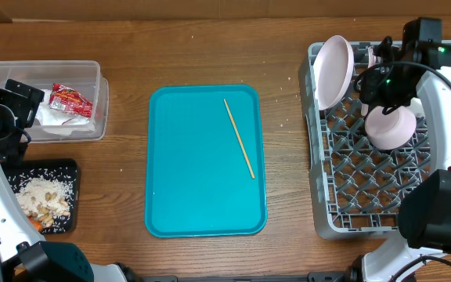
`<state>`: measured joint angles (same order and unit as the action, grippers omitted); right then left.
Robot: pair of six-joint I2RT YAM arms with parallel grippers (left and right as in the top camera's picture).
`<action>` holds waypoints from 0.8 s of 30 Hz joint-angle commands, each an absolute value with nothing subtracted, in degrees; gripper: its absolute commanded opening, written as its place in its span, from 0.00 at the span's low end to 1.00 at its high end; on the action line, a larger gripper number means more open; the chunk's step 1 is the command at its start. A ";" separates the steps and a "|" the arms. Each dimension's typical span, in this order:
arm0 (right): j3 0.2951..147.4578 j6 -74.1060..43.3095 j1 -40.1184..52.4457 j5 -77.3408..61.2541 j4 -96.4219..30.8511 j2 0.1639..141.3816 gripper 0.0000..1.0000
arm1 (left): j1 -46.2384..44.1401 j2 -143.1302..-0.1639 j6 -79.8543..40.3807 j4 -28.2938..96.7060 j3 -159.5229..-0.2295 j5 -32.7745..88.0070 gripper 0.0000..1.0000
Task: Sort waste into correct bins and load items into the dishwasher
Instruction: 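Move the right gripper back to the tray and grasp the wooden chopstick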
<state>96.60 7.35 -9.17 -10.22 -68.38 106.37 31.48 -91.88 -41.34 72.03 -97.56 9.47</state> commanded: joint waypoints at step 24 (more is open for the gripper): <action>101.54 -2.39 -8.73 -10.81 -70.94 102.08 0.29 | 31.07 -91.61 -40.05 71.96 -98.08 9.47 1.00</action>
